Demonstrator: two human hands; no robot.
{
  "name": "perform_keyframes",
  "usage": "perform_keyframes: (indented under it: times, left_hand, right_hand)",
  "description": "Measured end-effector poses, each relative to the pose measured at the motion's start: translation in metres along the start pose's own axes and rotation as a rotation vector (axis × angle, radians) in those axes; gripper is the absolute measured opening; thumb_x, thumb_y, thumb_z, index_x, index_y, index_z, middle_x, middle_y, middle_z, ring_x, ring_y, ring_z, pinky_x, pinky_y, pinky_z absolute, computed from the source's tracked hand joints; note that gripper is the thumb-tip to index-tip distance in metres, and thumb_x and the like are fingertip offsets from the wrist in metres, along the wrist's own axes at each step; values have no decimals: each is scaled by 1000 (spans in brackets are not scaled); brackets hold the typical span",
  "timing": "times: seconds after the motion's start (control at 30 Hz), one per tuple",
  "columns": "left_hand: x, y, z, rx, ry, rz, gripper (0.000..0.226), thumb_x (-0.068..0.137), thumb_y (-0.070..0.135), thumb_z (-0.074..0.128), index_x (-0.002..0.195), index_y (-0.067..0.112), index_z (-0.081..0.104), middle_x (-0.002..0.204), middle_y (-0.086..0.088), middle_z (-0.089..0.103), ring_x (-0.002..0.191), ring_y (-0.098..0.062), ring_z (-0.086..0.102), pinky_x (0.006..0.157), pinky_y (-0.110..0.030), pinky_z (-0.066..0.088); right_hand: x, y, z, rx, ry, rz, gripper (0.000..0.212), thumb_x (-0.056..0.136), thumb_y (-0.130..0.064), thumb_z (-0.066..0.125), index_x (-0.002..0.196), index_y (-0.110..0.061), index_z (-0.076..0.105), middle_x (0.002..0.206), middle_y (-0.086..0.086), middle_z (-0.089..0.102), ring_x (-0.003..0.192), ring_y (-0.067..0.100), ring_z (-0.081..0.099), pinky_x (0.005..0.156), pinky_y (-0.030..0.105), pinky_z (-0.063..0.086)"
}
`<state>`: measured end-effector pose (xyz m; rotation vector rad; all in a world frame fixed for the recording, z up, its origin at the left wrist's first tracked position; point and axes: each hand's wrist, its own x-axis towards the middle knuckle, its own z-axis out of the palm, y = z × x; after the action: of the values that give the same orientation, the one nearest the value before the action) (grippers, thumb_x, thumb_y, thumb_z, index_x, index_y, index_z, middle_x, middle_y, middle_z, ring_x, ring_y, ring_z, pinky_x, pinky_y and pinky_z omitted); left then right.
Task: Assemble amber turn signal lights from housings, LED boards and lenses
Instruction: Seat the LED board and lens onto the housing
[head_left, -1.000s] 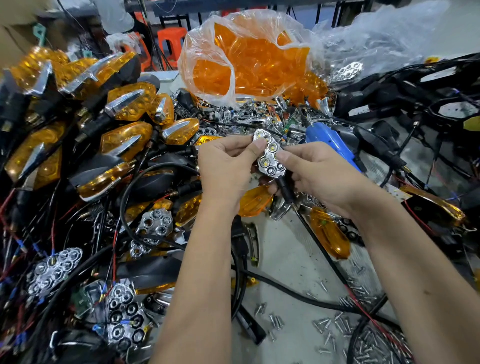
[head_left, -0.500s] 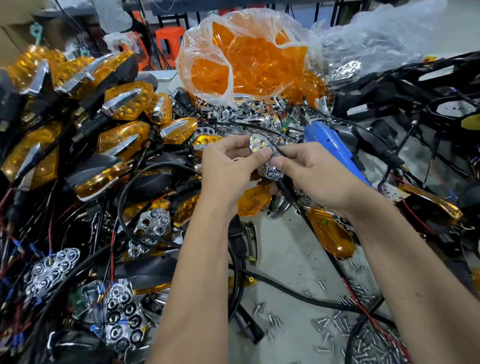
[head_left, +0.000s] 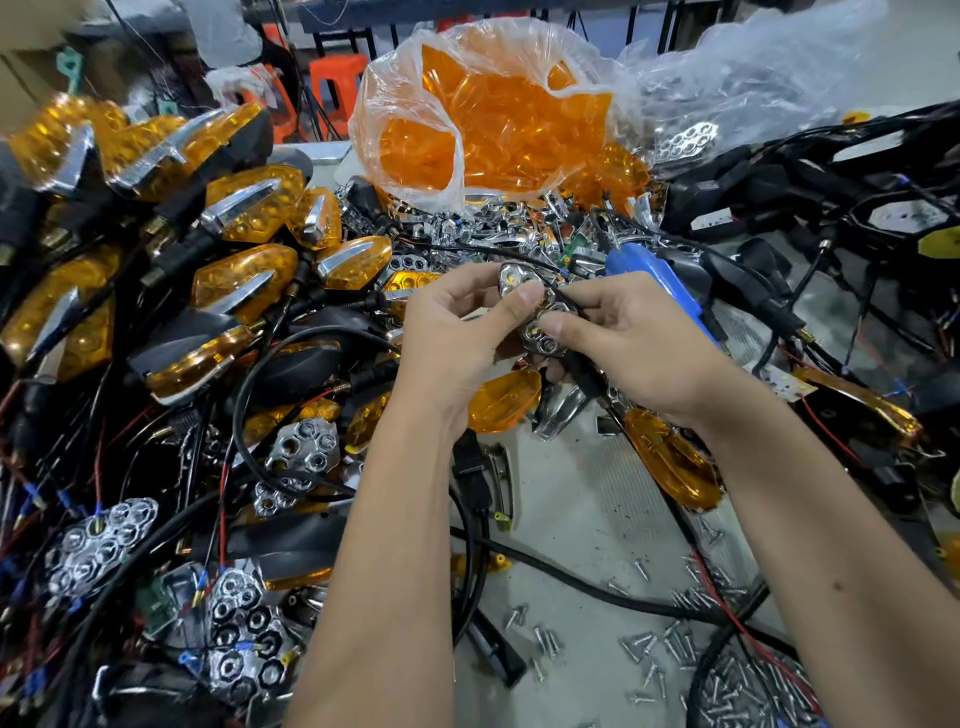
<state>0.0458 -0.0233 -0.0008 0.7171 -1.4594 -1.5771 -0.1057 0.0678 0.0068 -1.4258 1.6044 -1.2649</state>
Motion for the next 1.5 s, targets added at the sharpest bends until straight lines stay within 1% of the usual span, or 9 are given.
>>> perform_keyframes:
  times: [0.33, 0.57, 0.67, 0.77, 0.83, 1.0, 1.1, 1.27, 1.5]
  left_hand:
    - [3, -4, 15, 80, 107, 67, 18, 86, 4, 81, 79, 20, 74, 70, 6, 73, 68, -13, 67, 65, -35, 61]
    - [3, -3, 22, -82, 168, -47, 17, 99, 15, 68, 108, 1, 68, 93, -13, 69, 80, -22, 65, 65, -36, 57]
    - [4, -5, 27, -157, 173, -139, 17, 106, 19, 53, 112, 9, 65, 103, -8, 73, 92, -19, 71, 82, -43, 59]
    - [5, -7, 30, -16, 187, -231, 55, 99, 35, 50, 151, 17, 43, 152, -10, 53, 139, -28, 52, 115, -54, 42]
    - [4, -7, 31, 20, 169, -251, 60, 102, 35, 48, 158, 22, 32, 157, -10, 47, 144, -30, 46, 118, -55, 38]
    - [0, -5, 33, -132, 145, -185, 22, 109, 11, 37, 121, 0, 51, 106, -20, 68, 89, -39, 76, 71, -41, 63]
    - [-3, 0, 29, -182, 91, -172, 14, 109, 8, 38, 110, 3, 51, 99, -15, 66, 62, -26, 69, 52, -28, 52]
    - [-5, 5, 25, -215, 15, -131, 10, 108, 4, 41, 101, 8, 47, 91, -9, 54, 56, -18, 54, 47, -26, 40]
    - [-10, 6, 32, -157, -25, -102, 7, 108, 3, 40, 106, 6, 46, 91, -11, 54, 53, -13, 56, 45, -24, 43]
  right_hand:
    - [-2, -3, -5, -7, 1, 52, 22, 102, -20, 65, 98, 0, 73, 75, 14, 69, 69, 23, 76, 59, 33, 57]
    - [-3, -19, -6, 7, 36, 92, 25, 102, -28, 65, 109, -4, 66, 82, 20, 77, 72, 25, 78, 68, 39, 64]
    - [-5, -29, -13, -126, 36, 112, 32, 102, -37, 62, 108, -6, 68, 86, 18, 77, 73, 21, 74, 73, 46, 64]
    - [-10, -38, -29, -329, 47, 120, 34, 102, -46, 58, 96, -15, 71, 83, 2, 77, 76, 14, 75, 79, 42, 64]
    - [-15, -43, -42, -473, -3, 200, 39, 101, -47, 58, 87, -13, 70, 74, 2, 76, 68, 16, 75, 70, 38, 65]
    - [-29, -49, -47, -789, -316, 620, 43, 92, -50, 73, 91, -7, 69, 69, 3, 77, 60, 18, 76, 71, 32, 62]
    - [-31, -47, -37, -975, -369, 608, 40, 82, -44, 85, 91, -11, 65, 63, -1, 75, 58, 13, 75, 82, 36, 63]
    - [-29, -42, -32, -965, -452, 598, 29, 83, -27, 86, 89, -13, 62, 56, -2, 72, 54, 14, 73, 70, 32, 62]
    - [-15, -40, -54, -411, -51, 112, 16, 90, -28, 80, 97, -19, 69, 68, 9, 70, 51, 12, 62, 52, 27, 50]
